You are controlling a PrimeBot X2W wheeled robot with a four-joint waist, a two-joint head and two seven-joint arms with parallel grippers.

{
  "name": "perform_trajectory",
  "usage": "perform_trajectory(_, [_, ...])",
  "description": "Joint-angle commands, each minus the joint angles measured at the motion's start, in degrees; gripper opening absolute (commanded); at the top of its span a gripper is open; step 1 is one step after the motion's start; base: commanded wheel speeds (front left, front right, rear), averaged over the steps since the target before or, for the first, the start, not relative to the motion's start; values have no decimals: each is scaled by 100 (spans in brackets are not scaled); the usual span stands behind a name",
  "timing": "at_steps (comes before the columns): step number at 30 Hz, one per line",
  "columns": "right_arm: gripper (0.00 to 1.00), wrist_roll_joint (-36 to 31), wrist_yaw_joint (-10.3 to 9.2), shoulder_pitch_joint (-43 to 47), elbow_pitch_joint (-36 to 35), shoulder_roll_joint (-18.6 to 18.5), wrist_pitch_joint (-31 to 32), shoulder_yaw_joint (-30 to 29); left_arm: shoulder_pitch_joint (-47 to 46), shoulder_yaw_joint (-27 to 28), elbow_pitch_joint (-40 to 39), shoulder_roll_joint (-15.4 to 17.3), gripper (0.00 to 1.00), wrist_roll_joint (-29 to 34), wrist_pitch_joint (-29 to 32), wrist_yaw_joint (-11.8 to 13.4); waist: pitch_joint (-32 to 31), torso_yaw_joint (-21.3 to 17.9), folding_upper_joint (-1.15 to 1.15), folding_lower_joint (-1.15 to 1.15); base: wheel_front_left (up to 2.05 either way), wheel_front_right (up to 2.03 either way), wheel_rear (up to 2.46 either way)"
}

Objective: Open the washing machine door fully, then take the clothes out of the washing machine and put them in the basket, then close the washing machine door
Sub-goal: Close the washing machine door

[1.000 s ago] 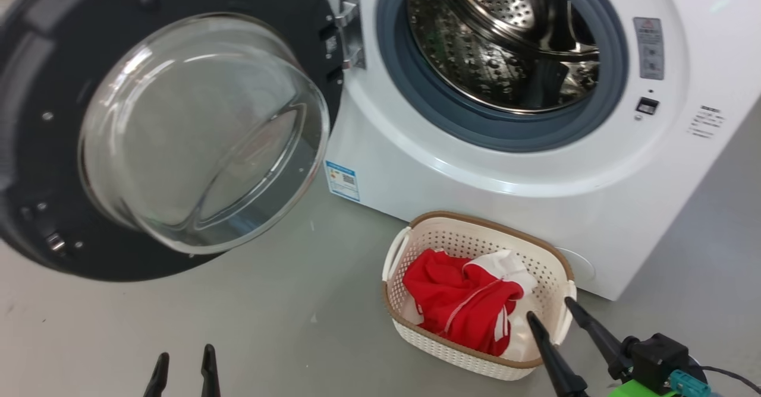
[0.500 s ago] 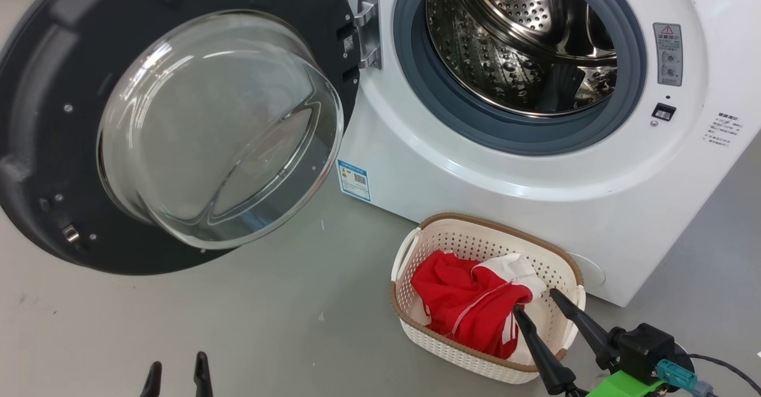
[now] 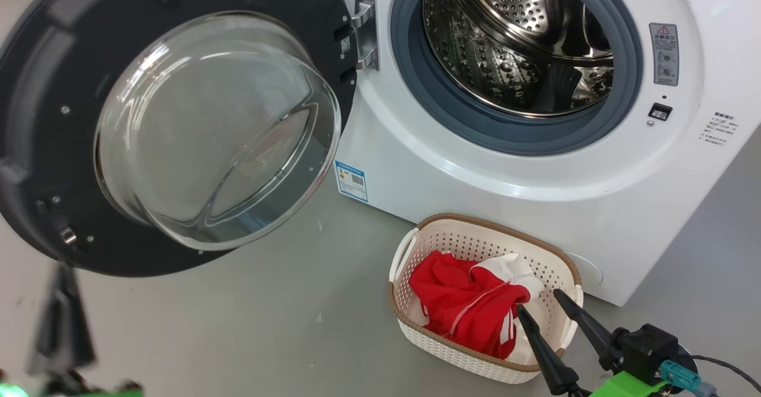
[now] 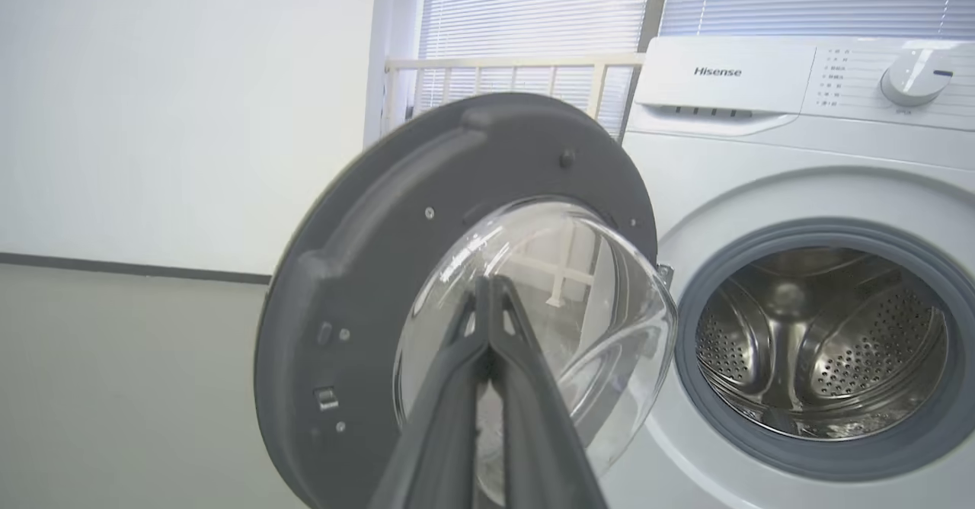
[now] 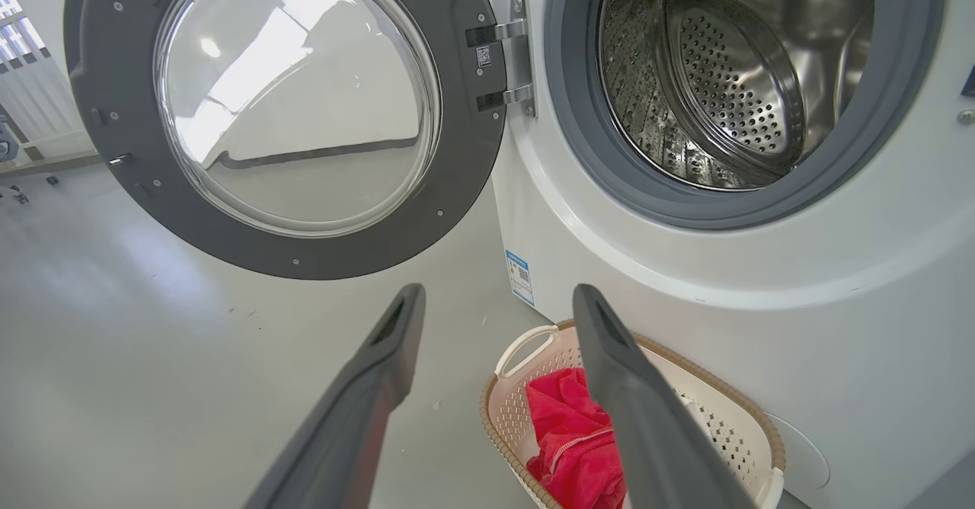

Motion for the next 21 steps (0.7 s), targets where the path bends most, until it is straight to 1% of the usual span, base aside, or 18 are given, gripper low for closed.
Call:
perform_trajectory(1, [100, 81, 36, -34, -145, -58, -37, 87, -458, 383, -259, 186, 0, 97, -28, -97, -3, -8, 0, 0, 0, 0, 0])
perform_trajectory(4, [100, 76, 36, 5, -149, -46, -37, 78, -1059, 752, -312, 510, 0, 147, -28, -260, -26, -30, 0, 0, 0, 0, 0])
perform_trajectory(7, [100, 68, 36, 45, -161, -10, -37, 31, -1756, 1008, -154, 923, 0, 16, -28, -390, -37, -55, 0, 0, 0, 0, 0])
perform_trajectory(11, [100, 36, 36, 48, -183, 5, -37, 45, -2606, 1109, 219, 1565, 0, -114, -28, -472, 37, -141, 0, 0, 0, 0, 0])
perform_trajectory(14, [100, 26, 36, 8, -198, -23, -37, 52, -3158, 1075, 711, 2052, 0, -259, -28, -492, 138, -214, 0, 0, 0, 0, 0])
perform_trajectory(15, [100, 26, 36, 8, -198, -23, -37, 52, -3158, 1075, 711, 2052, 0, -259, -28, -492, 138, -214, 0, 0, 0, 0, 0])
perform_trajectory(21, [100, 17, 36, -97, -212, -124, -37, 60, -4209, 1000, 1940, 2786, 0, -1237, -24, -498, 384, -343, 0, 0, 0, 0, 0])
